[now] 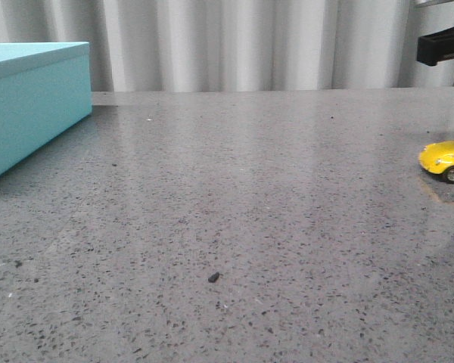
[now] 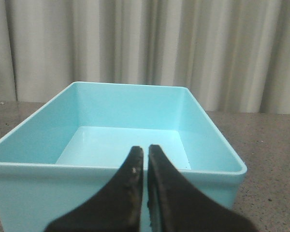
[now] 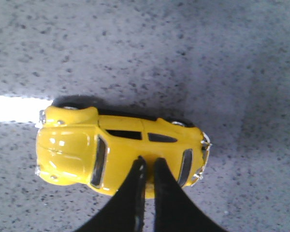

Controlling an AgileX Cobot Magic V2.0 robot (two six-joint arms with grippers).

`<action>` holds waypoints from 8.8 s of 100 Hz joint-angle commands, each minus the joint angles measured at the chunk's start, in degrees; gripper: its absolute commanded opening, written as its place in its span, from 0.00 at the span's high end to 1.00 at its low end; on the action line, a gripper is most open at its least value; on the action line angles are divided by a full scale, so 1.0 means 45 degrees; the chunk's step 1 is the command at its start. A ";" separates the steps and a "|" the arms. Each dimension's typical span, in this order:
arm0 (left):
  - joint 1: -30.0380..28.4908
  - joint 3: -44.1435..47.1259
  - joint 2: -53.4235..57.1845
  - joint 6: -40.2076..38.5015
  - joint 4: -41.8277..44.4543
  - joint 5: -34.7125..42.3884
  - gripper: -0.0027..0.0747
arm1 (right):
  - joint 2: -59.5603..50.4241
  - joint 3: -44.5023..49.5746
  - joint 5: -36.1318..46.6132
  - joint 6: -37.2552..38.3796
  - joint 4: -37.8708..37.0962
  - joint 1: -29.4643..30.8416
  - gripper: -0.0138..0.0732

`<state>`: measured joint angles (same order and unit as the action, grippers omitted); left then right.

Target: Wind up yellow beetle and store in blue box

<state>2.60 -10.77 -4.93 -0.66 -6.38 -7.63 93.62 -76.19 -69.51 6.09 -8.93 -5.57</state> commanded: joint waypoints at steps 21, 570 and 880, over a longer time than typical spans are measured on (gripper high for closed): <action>-0.0012 -0.0450 -0.0266 -0.0008 -0.0111 0.0935 0.99 | -0.1083 0.0055 0.0980 -0.0031 -0.0136 0.0082 0.89; 0.5950 -1.4693 -2.0247 1.4524 0.2345 -1.0852 0.44 | -1.3205 0.3971 0.4761 -0.0031 0.0484 0.0082 0.89; -0.1534 -1.8647 -2.1208 0.5643 -0.0624 -1.4464 0.35 | -1.3205 0.3971 0.5123 -0.0031 0.0484 0.0082 0.89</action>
<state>-4.30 -93.19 -102.87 25.45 -7.89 -71.27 33.97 -57.08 -50.81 6.00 -6.43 -5.39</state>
